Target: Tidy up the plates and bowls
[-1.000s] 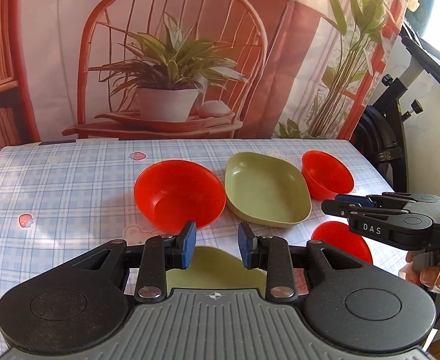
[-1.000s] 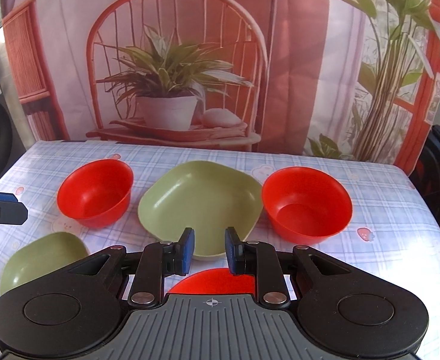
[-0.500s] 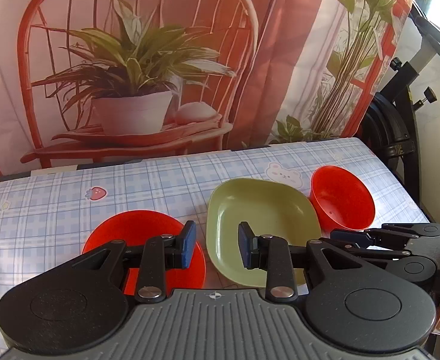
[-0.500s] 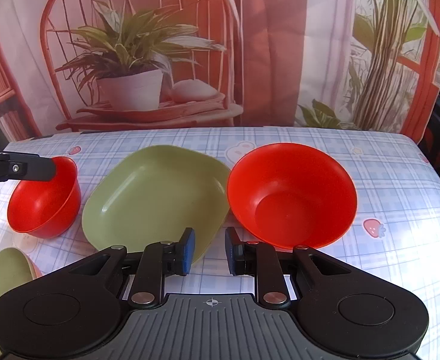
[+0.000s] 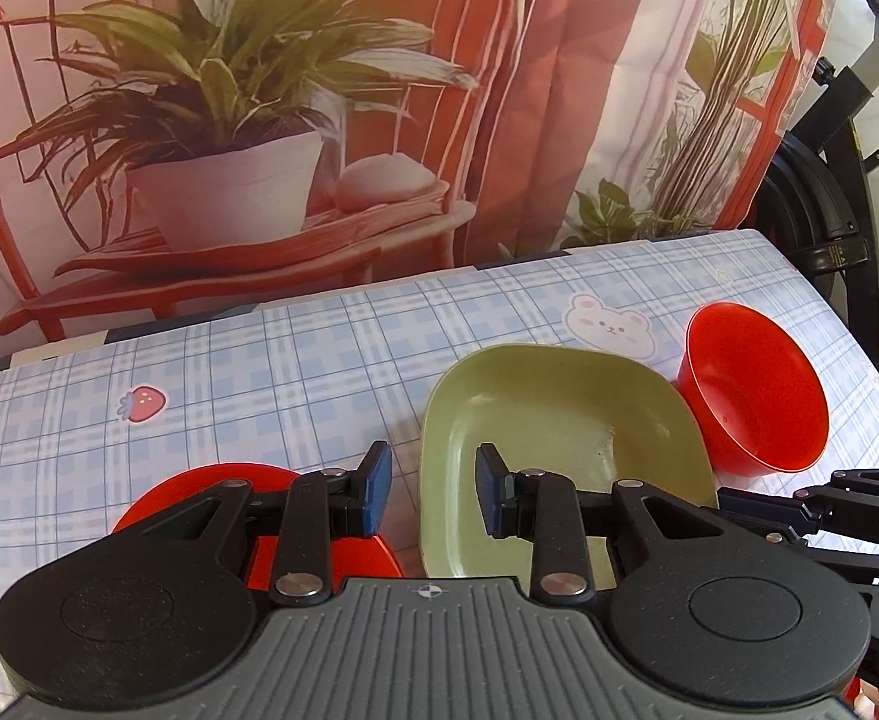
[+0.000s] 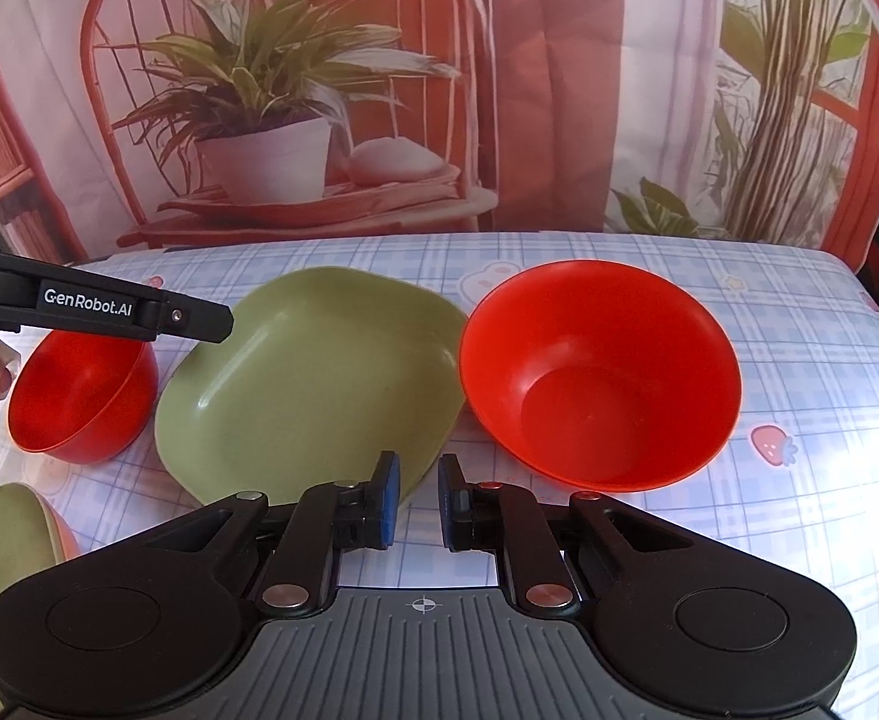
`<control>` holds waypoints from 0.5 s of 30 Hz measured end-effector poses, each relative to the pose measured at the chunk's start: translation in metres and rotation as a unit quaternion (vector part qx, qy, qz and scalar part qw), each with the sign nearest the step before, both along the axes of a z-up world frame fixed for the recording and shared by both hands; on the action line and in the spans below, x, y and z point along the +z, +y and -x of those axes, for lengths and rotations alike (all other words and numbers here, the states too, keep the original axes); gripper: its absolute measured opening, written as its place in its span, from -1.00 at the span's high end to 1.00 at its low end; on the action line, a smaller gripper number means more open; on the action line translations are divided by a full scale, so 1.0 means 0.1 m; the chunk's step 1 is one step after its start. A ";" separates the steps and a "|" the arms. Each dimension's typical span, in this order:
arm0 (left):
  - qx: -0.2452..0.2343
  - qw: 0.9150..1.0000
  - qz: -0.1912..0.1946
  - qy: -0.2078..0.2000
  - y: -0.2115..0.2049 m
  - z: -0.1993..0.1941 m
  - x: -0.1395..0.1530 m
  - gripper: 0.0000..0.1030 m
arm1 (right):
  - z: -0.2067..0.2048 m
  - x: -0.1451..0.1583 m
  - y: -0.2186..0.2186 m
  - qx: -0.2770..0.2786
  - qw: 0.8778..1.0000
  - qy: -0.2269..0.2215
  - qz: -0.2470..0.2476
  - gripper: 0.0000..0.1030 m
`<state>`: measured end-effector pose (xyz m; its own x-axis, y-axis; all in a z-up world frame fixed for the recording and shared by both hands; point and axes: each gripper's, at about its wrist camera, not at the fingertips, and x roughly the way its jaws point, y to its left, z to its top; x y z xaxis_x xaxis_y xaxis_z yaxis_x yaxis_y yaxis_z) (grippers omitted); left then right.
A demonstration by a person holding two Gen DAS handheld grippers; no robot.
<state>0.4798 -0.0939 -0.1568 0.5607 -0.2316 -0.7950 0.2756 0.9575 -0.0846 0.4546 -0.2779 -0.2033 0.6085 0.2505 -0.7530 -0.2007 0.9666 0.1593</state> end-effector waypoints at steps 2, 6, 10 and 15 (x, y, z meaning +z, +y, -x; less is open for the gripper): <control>-0.005 1.000 -0.011 0.004 -0.03 -0.02 -0.04 0.38 | 0.00 0.00 0.00 -0.001 1.000 -0.001 -0.001 0.78; -0.007 1.000 -0.020 0.008 -0.07 -0.04 -0.10 0.39 | 0.00 -0.02 -0.01 -0.003 1.000 -0.001 -0.004 0.79; -0.018 0.999 -0.025 0.014 -0.13 -0.06 -0.15 0.39 | 0.00 -0.03 -0.01 -0.005 1.000 0.000 -0.006 0.80; -0.023 0.999 -0.036 0.008 -0.16 -0.04 -0.17 0.49 | -0.01 -0.04 -0.02 -0.008 1.000 0.001 -0.013 0.80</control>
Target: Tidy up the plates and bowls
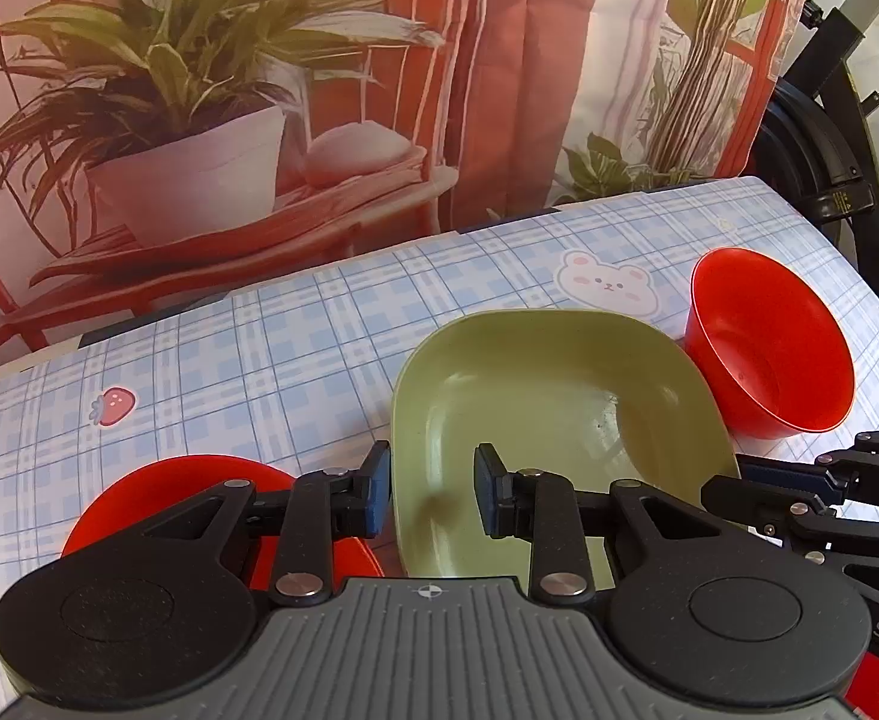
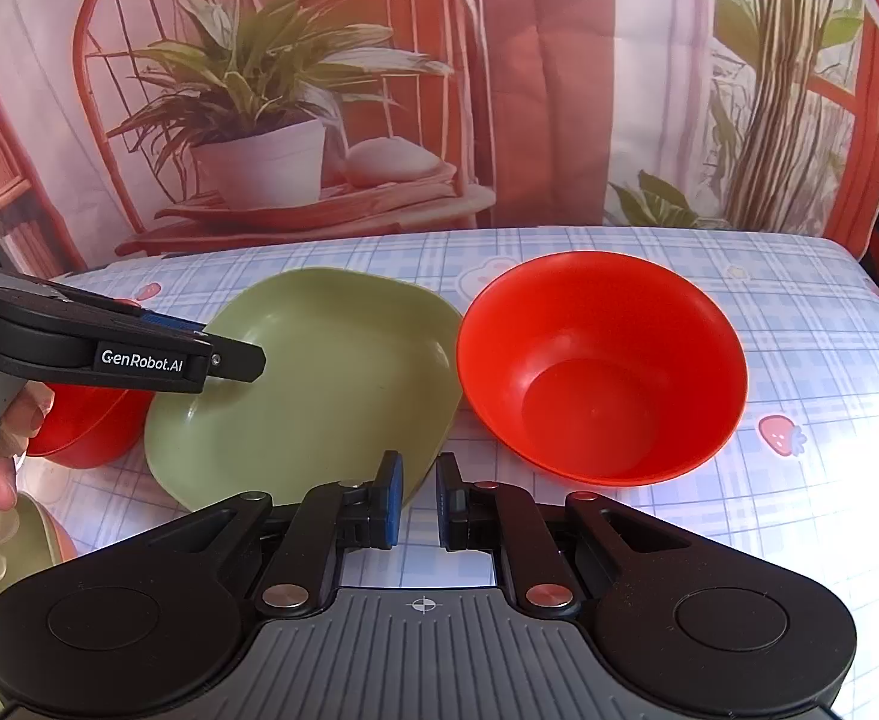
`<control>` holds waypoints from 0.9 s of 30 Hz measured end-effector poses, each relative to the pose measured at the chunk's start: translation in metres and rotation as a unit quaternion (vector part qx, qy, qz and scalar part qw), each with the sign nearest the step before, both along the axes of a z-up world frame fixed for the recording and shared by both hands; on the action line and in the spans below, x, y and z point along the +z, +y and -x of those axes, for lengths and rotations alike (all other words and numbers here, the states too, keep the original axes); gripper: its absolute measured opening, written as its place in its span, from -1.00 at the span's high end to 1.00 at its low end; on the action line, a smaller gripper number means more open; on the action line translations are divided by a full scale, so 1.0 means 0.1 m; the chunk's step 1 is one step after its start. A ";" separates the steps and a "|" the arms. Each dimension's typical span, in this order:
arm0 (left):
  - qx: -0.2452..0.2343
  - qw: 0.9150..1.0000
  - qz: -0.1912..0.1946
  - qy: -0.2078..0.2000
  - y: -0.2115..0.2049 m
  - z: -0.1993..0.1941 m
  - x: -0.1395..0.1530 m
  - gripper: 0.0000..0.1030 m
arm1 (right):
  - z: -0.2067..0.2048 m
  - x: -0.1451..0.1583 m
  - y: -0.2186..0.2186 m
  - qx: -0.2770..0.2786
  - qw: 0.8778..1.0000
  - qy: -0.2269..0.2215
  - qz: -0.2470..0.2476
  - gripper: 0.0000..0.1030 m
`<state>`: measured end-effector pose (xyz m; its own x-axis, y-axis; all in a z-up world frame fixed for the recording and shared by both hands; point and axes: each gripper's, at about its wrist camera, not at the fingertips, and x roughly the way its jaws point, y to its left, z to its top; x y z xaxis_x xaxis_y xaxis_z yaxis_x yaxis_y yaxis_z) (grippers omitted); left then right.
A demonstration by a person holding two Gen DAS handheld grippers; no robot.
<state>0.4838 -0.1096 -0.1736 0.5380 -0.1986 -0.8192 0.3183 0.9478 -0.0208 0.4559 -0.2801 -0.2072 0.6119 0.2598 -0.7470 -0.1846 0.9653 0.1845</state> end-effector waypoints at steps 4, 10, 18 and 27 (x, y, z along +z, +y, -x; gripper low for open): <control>0.010 1.000 0.028 0.000 0.11 0.04 0.03 0.64 | 0.01 0.00 -0.02 -0.003 1.000 0.001 -0.002 0.80; 0.004 0.999 0.037 -0.006 0.16 0.05 0.02 0.78 | 0.02 -0.02 -0.02 -0.009 1.000 0.000 -0.007 0.81; 0.014 0.999 0.027 -0.030 0.17 0.14 0.09 0.93 | 0.04 0.07 -0.02 -0.015 1.000 -0.001 -0.021 0.81; 0.023 0.998 0.028 -0.058 0.27 0.33 0.43 0.93 | 0.14 0.39 0.04 -0.011 0.999 -0.028 -0.030 0.82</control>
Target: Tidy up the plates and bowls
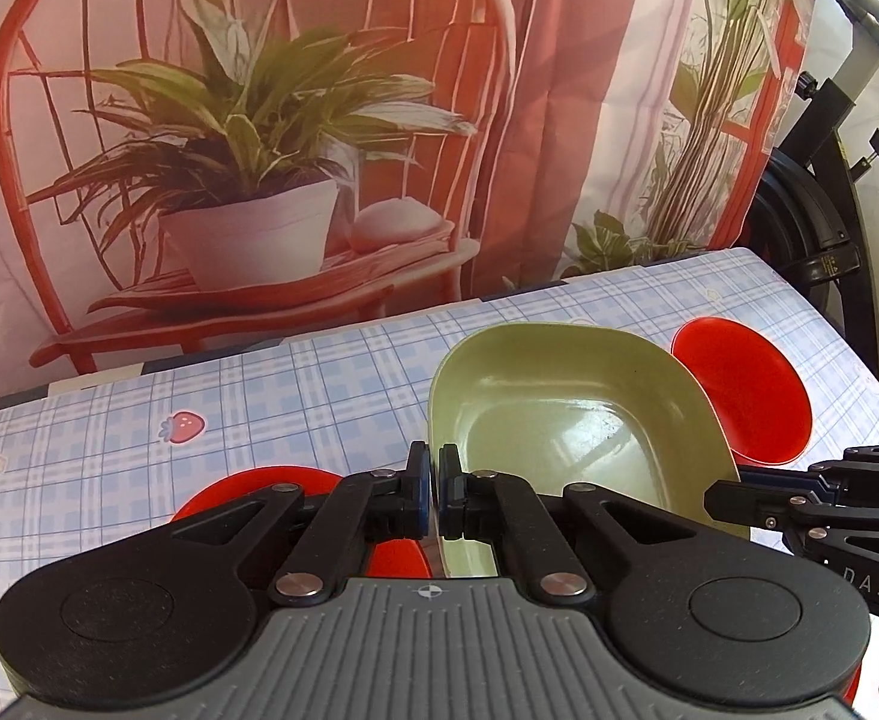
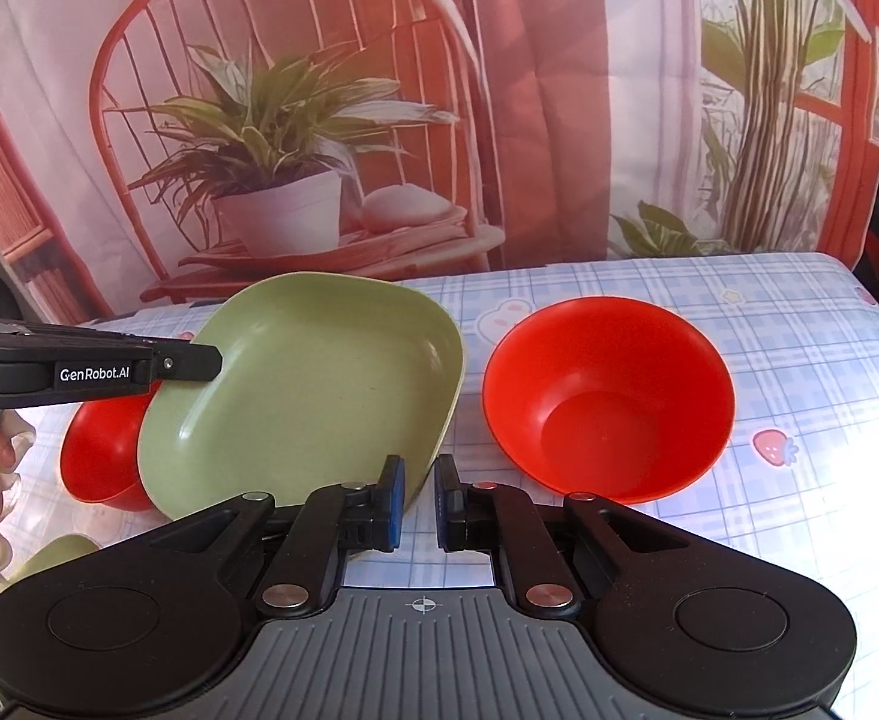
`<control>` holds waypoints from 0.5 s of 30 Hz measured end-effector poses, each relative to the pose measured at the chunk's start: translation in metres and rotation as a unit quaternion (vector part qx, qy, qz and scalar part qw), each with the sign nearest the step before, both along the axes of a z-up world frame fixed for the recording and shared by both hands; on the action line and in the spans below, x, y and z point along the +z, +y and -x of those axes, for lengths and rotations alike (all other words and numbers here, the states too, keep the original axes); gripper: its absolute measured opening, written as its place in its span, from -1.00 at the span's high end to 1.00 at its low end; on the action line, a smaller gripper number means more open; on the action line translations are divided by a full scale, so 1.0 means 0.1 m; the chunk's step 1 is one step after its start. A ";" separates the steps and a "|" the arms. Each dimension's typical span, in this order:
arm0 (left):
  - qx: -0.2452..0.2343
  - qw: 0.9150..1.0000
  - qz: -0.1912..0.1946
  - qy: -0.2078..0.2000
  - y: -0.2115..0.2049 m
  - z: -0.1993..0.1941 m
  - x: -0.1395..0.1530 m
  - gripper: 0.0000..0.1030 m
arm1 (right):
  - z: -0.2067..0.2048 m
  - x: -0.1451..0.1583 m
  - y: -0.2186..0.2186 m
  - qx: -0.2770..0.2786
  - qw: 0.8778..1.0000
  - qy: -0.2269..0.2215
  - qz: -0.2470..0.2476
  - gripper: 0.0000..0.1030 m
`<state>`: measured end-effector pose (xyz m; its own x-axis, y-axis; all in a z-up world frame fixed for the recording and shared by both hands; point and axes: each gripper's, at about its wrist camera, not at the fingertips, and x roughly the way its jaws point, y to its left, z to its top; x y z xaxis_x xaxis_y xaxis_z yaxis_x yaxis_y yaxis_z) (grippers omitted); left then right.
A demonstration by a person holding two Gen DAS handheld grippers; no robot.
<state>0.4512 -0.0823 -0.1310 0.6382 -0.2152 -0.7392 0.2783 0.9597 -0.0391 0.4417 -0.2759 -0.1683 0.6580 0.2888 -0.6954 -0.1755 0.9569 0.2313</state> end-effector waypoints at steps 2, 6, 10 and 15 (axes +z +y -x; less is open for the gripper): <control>0.001 1.000 0.003 -0.005 0.04 0.06 0.07 0.93 | 0.05 0.09 0.02 0.000 1.000 -0.008 -0.001 0.82; 0.001 1.000 0.013 -0.014 0.16 0.25 0.21 0.92 | 0.20 0.26 0.08 0.003 1.000 -0.022 -0.011 0.82; -0.001 1.000 0.019 -0.013 0.32 0.47 0.29 0.91 | 0.42 0.35 0.17 0.012 0.999 -0.021 -0.025 0.82; 0.002 1.000 0.018 -0.013 0.55 0.80 0.33 0.90 | 0.71 0.41 0.35 0.028 0.999 -0.019 -0.034 0.82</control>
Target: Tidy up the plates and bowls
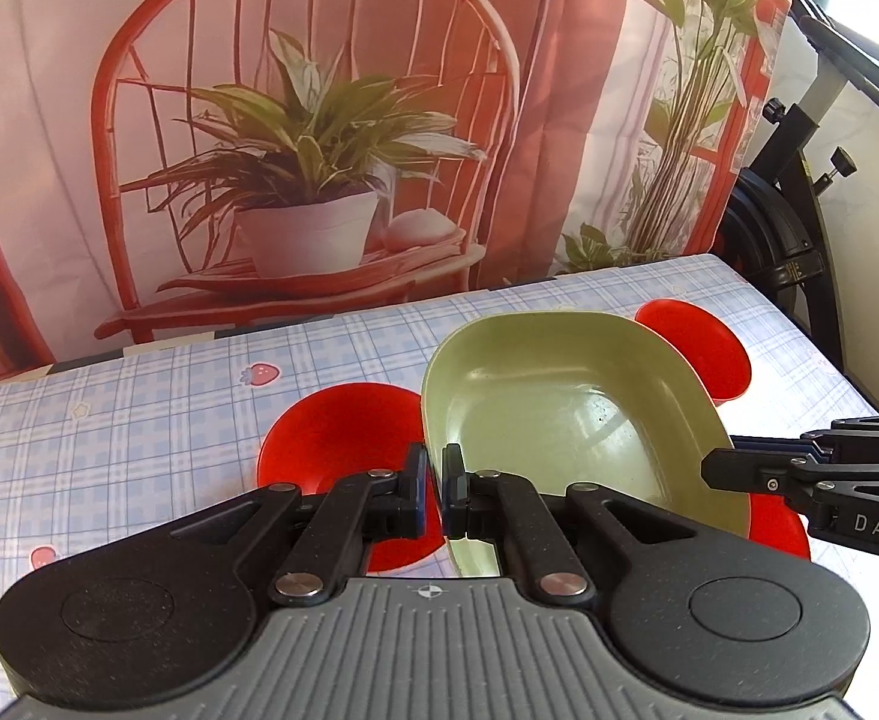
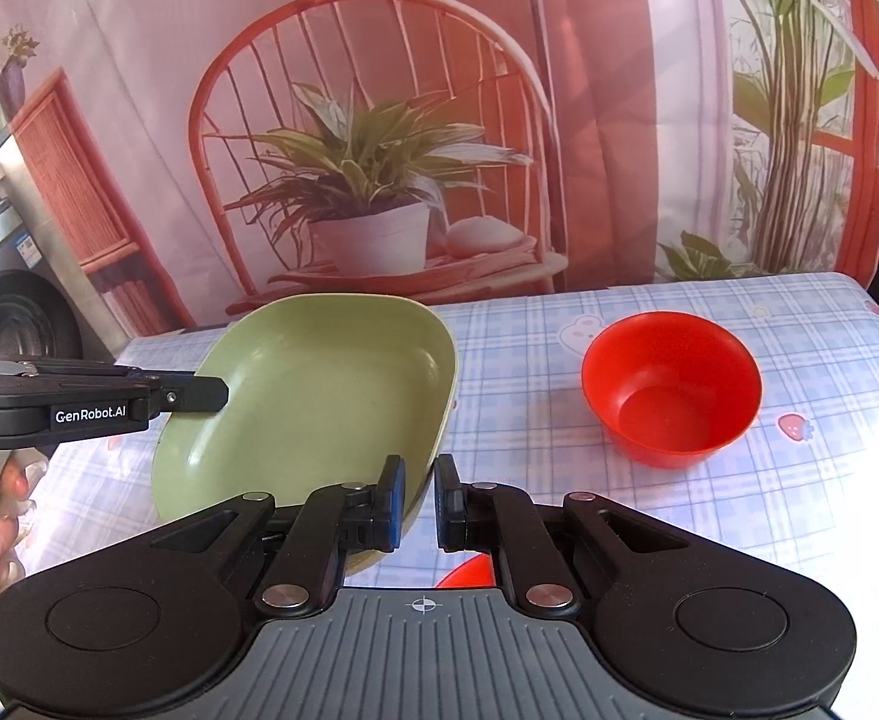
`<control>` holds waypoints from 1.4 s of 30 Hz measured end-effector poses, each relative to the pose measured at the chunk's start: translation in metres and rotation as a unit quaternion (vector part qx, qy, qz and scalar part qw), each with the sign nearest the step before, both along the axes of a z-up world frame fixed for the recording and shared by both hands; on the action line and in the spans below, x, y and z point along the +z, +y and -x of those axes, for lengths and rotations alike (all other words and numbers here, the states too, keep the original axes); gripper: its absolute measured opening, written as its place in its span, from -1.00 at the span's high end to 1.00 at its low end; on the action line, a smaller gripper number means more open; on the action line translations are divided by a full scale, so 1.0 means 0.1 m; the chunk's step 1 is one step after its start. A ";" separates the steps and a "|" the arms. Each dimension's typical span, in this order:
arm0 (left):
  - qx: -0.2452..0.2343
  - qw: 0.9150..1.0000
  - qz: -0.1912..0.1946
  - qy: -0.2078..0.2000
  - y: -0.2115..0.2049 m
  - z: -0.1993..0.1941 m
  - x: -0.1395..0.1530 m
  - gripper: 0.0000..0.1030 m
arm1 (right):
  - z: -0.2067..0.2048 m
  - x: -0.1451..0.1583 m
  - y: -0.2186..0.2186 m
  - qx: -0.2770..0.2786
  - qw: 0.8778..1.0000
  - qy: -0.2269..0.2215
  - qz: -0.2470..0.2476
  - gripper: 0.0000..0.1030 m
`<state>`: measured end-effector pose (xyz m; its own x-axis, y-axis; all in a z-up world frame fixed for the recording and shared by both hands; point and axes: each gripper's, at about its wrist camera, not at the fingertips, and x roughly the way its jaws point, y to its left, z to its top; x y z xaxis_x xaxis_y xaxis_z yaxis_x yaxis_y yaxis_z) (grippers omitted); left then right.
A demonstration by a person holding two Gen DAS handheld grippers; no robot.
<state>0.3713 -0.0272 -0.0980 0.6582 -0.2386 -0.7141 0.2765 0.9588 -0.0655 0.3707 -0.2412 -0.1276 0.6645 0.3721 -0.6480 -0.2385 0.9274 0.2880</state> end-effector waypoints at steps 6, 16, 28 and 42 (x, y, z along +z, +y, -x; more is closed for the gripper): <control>0.015 1.000 0.005 0.012 0.28 0.36 -0.02 0.87 | 0.25 0.02 0.20 0.022 1.000 0.010 -0.003 0.82; 0.043 0.998 0.021 0.028 0.54 0.69 -0.13 0.87 | 0.52 -0.11 0.45 0.056 0.997 0.046 0.008 0.82; 0.069 0.995 0.044 0.052 0.62 0.91 -0.32 0.87 | 0.57 -0.19 0.48 0.062 0.996 0.058 0.009 0.82; 0.085 0.991 0.074 0.065 0.63 1.14 -0.45 0.76 | 0.41 -0.17 0.64 0.100 0.992 0.026 0.078 0.88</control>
